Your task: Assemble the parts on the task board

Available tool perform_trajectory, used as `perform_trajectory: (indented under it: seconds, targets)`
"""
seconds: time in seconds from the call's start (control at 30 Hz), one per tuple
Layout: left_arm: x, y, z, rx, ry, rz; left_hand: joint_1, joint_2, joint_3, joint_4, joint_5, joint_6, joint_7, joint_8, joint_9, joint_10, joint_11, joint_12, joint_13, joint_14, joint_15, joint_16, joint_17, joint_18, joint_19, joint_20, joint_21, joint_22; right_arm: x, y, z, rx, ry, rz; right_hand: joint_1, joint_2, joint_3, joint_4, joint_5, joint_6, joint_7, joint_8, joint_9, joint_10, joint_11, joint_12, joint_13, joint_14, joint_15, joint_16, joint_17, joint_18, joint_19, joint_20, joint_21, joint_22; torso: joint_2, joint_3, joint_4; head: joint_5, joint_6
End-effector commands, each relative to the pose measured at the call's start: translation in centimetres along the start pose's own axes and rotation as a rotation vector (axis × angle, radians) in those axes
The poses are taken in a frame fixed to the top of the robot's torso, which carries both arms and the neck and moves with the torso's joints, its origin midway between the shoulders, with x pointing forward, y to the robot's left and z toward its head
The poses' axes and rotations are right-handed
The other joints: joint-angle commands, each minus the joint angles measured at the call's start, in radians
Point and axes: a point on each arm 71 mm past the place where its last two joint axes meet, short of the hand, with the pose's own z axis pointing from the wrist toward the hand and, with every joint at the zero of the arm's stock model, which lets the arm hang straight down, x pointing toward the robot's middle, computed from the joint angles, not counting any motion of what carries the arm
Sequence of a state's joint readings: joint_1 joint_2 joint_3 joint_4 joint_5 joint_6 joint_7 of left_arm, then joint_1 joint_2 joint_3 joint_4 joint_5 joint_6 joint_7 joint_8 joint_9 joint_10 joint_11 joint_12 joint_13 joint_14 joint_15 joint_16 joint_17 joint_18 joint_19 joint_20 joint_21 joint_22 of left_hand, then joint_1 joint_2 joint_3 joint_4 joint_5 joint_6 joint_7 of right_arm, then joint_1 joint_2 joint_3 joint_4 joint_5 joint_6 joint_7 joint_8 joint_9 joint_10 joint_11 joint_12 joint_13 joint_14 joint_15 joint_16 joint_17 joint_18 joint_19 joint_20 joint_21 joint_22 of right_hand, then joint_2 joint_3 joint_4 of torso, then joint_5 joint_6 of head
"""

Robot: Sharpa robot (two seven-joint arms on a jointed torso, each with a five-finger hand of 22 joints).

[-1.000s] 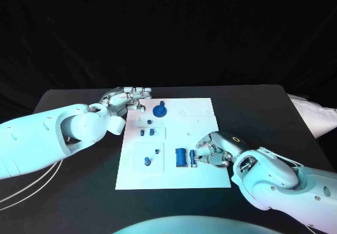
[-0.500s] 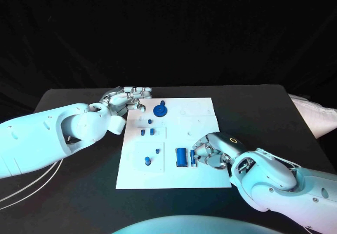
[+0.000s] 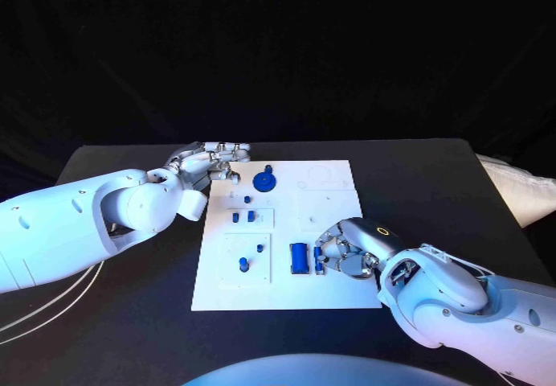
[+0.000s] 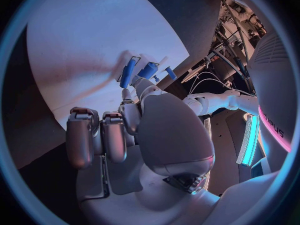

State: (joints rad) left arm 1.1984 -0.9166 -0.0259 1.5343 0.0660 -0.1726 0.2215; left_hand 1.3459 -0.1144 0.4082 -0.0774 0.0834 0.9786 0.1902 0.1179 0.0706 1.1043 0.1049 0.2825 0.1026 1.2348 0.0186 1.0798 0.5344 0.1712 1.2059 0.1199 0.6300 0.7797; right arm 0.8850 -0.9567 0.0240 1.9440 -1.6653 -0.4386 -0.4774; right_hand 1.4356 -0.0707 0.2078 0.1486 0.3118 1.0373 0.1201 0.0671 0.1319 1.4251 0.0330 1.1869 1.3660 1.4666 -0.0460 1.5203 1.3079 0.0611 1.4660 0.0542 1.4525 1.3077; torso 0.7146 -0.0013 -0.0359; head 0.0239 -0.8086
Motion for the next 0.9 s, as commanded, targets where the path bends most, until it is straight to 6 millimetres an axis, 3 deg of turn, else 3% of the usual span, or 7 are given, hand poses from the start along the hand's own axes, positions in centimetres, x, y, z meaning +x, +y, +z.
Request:
perform_trajectory:
  seconds: [0.03, 0.63, 0.9]
  targets:
    - [0.26, -0.05, 0.03, 0.004, 0.02, 0.001, -0.002, 0.008, -0.002, -0.001, 0.007, -0.007, -0.001, 0.007, 0.001, -0.007, 0.002, 0.005, -0.001, -0.008, 0.001, 0.005, -0.001, 0.011, -0.006, -0.001, -0.003, -0.001, 0.32, 0.01, 0.07, -0.009, 0.032, -0.023, 0.0, -0.008, 0.011, -0.001, 0.007, 0.008, 0.002, -0.003, -0.002, 0.01, -0.002, 0.006, -0.025, 0.09, 0.004, 0.005, 0.197, -0.017, 0.018, 0.008, 0.007, 0.068, 0.0, -0.0004, 0.0006, 0.0, 0.0]
    - [0.09, -0.04, -0.01, 0.001, 0.014, 0.008, 0.001, 0.011, 0.0, -0.003, 0.007, -0.008, -0.001, 0.008, 0.001, -0.008, 0.002, 0.007, -0.001, -0.009, 0.001, 0.006, -0.002, 0.012, -0.006, -0.002, -0.002, -0.001, 0.5, -0.06, 0.27, -0.009, 0.042, -0.027, -0.023, -0.02, 0.036, 0.001, -0.005, 0.032, 0.003, 0.001, -0.011, 0.016, -0.001, 0.019, -0.018, 0.091, 0.005, 0.006, 0.2, -0.017, 0.019, 0.009, 0.009, 0.071, 0.0, 0.0002, 0.0, 0.002, -0.003]
    - [0.15, -0.02, 0.04, 0.0, 0.015, 0.008, 0.002, 0.011, 0.0, -0.003, 0.007, -0.008, -0.001, 0.009, 0.001, -0.008, 0.002, 0.007, -0.001, -0.008, 0.001, 0.006, -0.002, 0.012, -0.006, -0.002, -0.002, -0.001, 0.33, -0.28, 0.44, -0.005, 0.01, -0.022, -0.047, -0.037, 0.048, 0.004, -0.058, -0.008, 0.008, -0.008, -0.034, 0.011, 0.004, 0.009, -0.024, 0.09, 0.008, 0.003, 0.195, -0.016, 0.016, 0.011, 0.006, 0.066, -0.001, -0.0003, 0.0007, 0.003, -0.001]
